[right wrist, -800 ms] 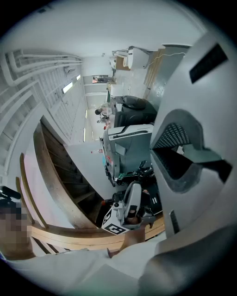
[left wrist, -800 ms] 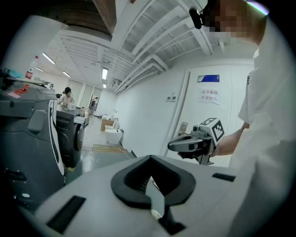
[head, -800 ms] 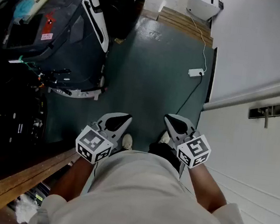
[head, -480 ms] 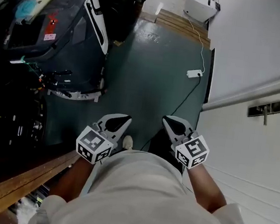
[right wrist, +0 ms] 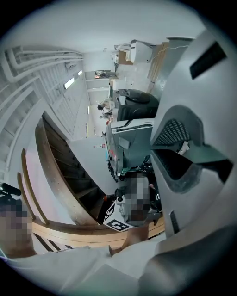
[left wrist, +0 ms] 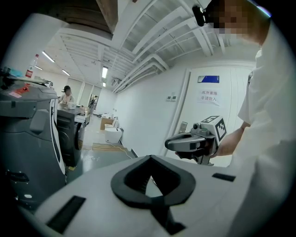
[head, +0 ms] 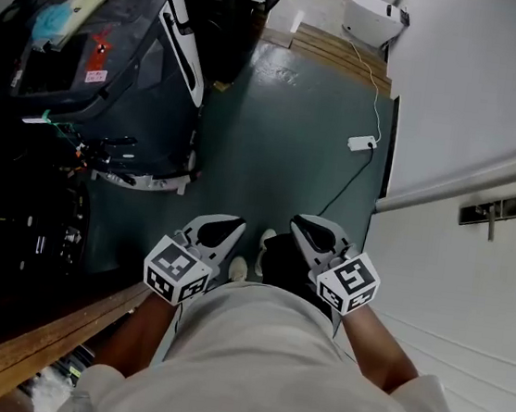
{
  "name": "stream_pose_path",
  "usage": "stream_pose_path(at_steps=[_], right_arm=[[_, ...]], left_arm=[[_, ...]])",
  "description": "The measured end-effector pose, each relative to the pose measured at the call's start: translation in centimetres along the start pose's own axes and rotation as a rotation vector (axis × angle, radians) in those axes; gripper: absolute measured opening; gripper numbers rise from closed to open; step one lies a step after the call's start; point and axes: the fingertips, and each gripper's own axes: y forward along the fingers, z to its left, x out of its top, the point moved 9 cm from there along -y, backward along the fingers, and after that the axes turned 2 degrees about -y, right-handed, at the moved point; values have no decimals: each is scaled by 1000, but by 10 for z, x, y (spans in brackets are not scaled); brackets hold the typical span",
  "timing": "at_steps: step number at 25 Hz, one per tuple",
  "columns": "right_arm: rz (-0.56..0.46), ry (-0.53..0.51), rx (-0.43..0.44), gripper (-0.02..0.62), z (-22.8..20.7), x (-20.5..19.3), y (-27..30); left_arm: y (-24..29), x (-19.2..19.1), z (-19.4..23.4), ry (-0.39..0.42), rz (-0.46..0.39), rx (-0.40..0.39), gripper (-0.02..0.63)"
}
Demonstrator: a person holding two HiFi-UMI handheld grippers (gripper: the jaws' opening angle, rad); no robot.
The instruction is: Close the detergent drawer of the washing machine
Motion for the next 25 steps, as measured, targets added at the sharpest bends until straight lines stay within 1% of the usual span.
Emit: stream_pose_path(at_steps=[6,11,14,18,25], right_arm=[[-11,36,2,11,-23,-1,19],[-27,63,16,11,-64,1,43],[-43,72,26,11,-98,11,57],[-55,65,29,11,-150,20,74],[-58,52,36,12,-243,35,90]], left_arm=[[7,5,15,-17,6,42,-5],[32,18,35,-8,23,80,-5],[58,36,50,0,36,82,-5],[105,62,75,32,67,87,-5],[184,126,100,62,67,97,-5]])
